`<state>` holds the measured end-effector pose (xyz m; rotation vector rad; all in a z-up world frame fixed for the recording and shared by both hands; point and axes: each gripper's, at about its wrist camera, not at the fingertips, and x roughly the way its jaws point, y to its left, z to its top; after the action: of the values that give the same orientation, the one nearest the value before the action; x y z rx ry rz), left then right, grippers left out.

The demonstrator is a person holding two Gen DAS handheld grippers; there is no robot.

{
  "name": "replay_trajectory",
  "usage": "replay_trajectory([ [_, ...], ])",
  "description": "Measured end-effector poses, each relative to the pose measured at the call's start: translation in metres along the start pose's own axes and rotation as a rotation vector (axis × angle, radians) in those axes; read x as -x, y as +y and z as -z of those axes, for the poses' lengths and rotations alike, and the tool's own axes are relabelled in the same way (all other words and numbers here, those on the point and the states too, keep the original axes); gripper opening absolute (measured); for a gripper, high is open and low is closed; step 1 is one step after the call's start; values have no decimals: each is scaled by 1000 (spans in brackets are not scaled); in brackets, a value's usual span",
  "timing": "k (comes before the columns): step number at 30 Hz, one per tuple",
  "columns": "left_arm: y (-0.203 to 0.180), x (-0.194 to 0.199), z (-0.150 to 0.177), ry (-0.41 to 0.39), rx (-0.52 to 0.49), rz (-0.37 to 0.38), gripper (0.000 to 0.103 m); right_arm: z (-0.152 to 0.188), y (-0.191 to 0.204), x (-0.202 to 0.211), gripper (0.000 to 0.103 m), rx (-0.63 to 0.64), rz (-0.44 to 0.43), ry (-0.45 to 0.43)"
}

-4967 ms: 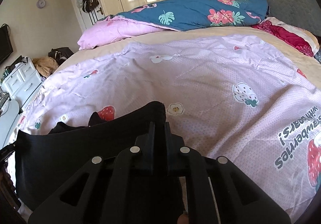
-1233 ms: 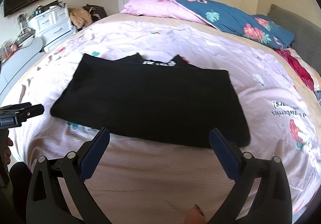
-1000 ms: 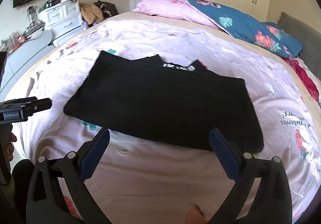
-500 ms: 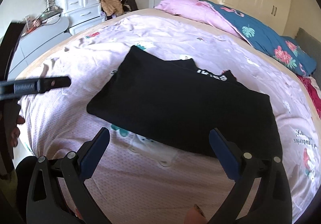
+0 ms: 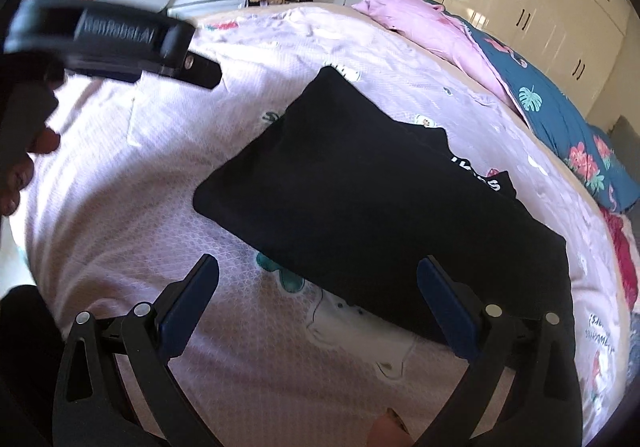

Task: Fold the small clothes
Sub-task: 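Move both grippers to one side edge of the black shirt and close them on it, then lift the gripped edge with both grippers and fold it over the other half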

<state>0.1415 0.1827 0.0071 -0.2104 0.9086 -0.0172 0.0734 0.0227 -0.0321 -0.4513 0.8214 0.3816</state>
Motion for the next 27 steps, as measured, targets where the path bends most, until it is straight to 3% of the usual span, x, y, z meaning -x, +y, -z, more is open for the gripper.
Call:
replay_trajectory([
  [10,0,-31,-17,36,0,-4,94,-9,5,-51,99,43,63,52],
  [21,-20,-67,-46,93,26,62,94,-24,2,-53,95,123,164,-80],
  [22,-25,-72,-50,101,30,85,94,-23,1,-51,92,123,167,-91],
  [25,-35,-84,-56,134,36,125,94,-21,-5,-39,62,115,143,-129],
  [27,-42,-95,-59,162,38,146,94,-20,-9,-30,20,113,109,-156],
])
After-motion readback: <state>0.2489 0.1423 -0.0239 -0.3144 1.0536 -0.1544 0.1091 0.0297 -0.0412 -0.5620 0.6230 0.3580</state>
